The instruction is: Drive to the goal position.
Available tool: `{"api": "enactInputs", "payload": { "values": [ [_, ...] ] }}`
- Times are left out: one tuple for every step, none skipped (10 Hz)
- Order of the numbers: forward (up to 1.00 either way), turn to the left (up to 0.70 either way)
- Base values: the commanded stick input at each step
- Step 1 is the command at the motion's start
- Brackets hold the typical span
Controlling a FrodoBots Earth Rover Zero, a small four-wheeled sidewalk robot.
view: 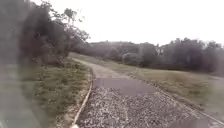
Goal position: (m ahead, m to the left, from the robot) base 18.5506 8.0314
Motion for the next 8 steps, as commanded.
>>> {"api": "enactInputs", "payload": {
  "values": [
    [0.7, 0.0],
    [0.7, 0.0],
    [0.7, 0.0],
    [0.7, 0.0],
    [0.7, 0.0],
    [0.7, 0.0],
    [0.7, 0.0],
    [0.7, 0.0]
  ]
}}
